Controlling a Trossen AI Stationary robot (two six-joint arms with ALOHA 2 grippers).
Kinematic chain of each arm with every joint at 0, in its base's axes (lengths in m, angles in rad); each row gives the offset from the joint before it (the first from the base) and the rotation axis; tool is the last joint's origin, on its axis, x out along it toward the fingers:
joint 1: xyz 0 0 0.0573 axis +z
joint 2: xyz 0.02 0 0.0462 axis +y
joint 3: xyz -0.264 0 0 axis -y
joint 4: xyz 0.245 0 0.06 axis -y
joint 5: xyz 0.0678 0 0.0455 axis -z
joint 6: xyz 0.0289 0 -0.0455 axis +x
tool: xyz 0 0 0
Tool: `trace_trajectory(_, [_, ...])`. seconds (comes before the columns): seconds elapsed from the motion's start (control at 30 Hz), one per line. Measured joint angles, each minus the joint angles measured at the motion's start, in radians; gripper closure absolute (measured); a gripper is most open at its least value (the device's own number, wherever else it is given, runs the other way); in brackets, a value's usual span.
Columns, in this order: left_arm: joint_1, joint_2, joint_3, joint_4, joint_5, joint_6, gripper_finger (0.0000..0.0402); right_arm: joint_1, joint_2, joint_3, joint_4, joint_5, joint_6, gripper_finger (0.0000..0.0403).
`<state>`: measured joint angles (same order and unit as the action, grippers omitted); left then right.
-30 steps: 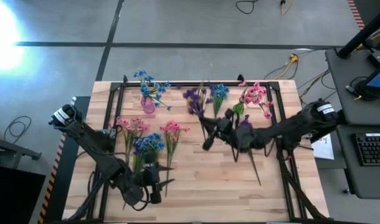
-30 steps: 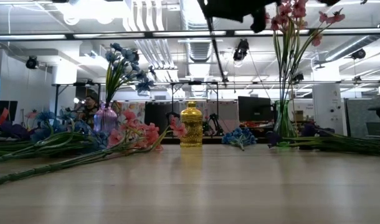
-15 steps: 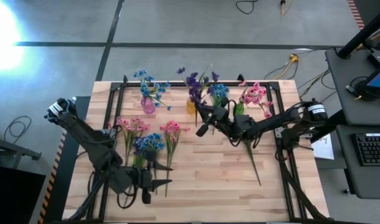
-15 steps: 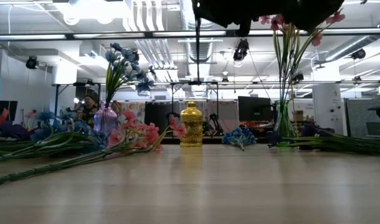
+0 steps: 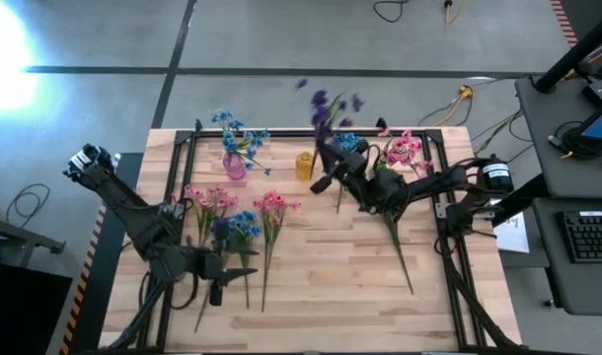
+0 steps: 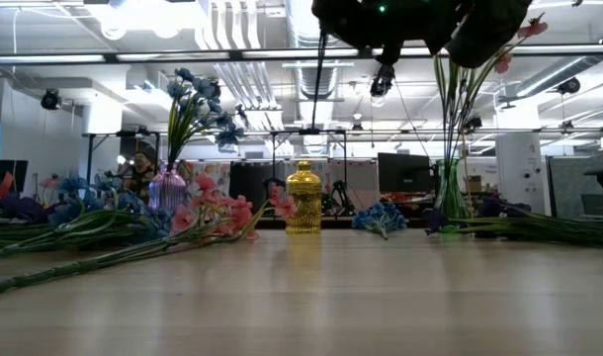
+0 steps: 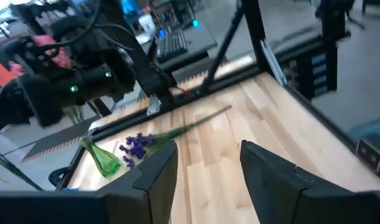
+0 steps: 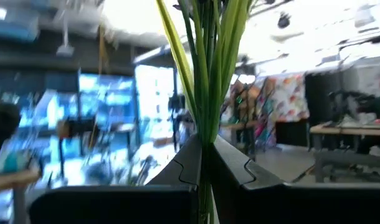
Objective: Sort flowers into vase by color
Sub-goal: Put the middle violet flowers into the yellow vase
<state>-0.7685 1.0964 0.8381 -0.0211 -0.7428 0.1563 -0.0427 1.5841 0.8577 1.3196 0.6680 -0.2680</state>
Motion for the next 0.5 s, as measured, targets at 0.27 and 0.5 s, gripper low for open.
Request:
trace_trajectory(0.27, [0.001,-0.206,-0.154,0.102,-0.017,-0.020,0.0261,-0.133,0.032,0.018,0.025,-0.112,0.050,0.0390])
trace_trajectory(0.5, [0.001,-0.273,-0.190,0.107,-0.156,-0.042,0.0266,-0.181,0.108,0.092,0.022,-0.123,0.048,0.0390])
